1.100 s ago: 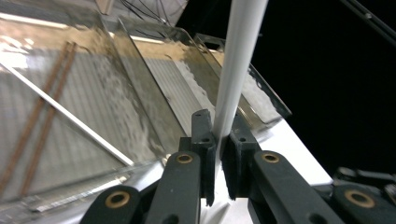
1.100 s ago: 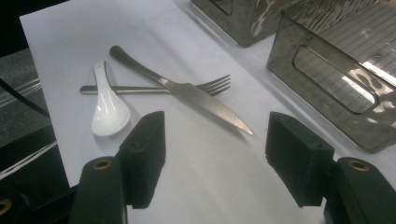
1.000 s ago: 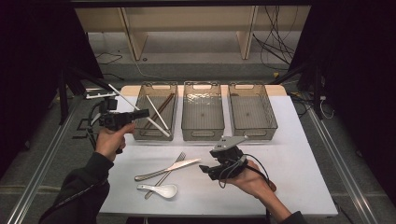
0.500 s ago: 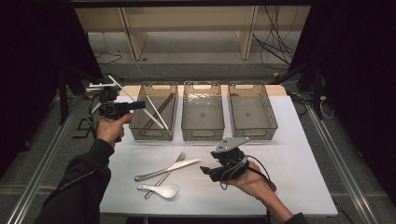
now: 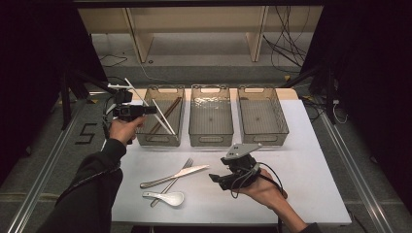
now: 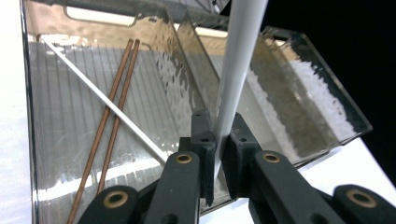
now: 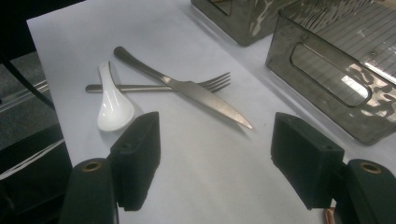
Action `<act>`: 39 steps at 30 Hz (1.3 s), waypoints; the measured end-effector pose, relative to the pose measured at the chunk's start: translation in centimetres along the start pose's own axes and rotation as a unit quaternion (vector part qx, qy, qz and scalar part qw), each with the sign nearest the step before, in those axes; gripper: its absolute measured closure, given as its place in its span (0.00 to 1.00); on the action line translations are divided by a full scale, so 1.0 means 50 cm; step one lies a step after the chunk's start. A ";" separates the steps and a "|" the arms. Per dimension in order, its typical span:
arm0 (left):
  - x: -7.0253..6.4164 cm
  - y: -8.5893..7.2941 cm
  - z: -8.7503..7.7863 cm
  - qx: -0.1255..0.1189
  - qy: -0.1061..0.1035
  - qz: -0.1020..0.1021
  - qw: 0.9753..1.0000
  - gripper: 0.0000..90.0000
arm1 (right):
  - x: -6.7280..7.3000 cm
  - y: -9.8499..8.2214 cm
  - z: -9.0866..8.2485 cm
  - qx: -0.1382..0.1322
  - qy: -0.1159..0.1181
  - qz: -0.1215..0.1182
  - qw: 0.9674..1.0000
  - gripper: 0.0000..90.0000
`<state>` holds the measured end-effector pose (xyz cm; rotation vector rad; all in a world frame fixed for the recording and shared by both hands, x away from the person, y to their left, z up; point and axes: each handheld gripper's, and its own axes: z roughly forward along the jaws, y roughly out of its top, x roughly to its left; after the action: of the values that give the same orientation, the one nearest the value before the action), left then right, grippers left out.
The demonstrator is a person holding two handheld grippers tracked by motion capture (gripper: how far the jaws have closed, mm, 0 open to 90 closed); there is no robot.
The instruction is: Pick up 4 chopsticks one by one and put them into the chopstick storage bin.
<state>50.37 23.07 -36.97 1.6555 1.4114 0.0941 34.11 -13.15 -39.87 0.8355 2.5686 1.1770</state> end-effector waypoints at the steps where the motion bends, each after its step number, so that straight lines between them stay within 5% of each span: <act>1: 0.000 -0.001 0.005 0.002 -0.001 -0.002 1.000 0.92 | 0.000 0.000 0.000 0.001 0.001 -0.001 1.000 0.38; 13: 0.006 -0.018 0.038 0.035 0.019 0.009 0.999 0.92 | 0.001 0.000 0.001 0.003 0.003 -0.003 1.000 0.38; 28: 0.025 -0.018 0.072 0.052 0.053 -0.007 0.997 0.88 | 0.001 -0.002 0.004 0.007 0.005 -0.006 1.000 0.38; 35: 0.027 -0.015 0.076 0.060 0.076 -0.013 0.995 0.68 | 0.001 -0.002 0.003 0.007 0.008 -0.008 1.000 0.38; 39: 0.016 -0.012 0.079 0.072 0.091 0.001 0.993 0.58 | 0.001 -0.001 0.004 0.007 0.008 -0.005 1.000 0.38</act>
<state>52.51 21.40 -39.99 1.8043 1.5844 0.1510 34.14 -13.01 -40.04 0.8173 2.5923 1.1690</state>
